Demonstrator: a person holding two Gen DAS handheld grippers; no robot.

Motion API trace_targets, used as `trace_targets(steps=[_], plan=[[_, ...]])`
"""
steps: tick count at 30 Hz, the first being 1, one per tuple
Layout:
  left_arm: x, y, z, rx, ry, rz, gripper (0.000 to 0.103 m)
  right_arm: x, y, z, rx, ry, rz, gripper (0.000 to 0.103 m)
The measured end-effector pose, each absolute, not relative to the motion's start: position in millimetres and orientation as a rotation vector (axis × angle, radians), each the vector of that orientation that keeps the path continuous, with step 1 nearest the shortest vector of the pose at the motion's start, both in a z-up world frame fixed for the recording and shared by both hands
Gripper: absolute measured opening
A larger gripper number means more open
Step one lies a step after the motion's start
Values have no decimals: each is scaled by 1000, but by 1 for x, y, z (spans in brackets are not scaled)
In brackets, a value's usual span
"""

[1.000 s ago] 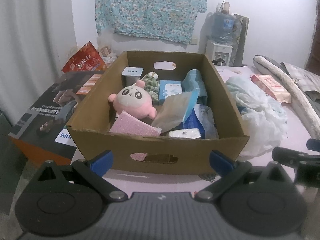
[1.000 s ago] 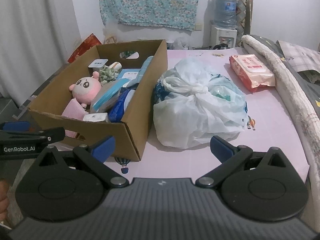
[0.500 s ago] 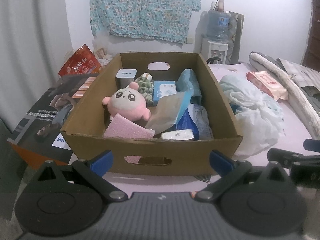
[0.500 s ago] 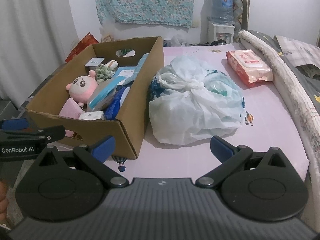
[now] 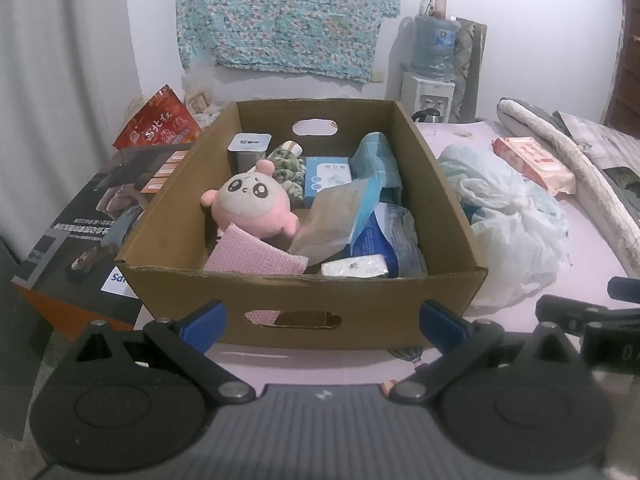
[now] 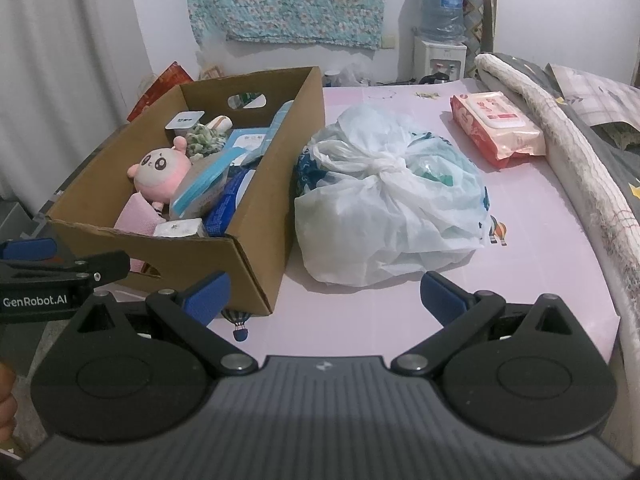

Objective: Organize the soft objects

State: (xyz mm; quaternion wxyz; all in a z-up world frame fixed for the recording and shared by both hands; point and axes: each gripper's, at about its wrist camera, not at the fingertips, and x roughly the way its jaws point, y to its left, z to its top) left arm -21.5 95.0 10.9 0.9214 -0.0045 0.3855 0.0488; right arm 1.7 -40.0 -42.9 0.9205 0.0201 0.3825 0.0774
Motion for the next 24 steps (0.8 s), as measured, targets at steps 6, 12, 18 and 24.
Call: trace_targets(steps=[6, 12, 18, 24], plan=[[-22, 98, 11, -10, 797, 106, 103, 2, -40, -44, 42, 791, 160, 102], [-20, 101, 10, -7, 804, 121, 103, 5, -38, -46, 34, 802, 166, 102], [-20, 102, 11, -3, 806, 130, 103, 6, -36, -45, 30, 804, 171, 102], [-20, 102, 11, -4, 805, 129, 103, 7, -31, -43, 21, 807, 178, 102]])
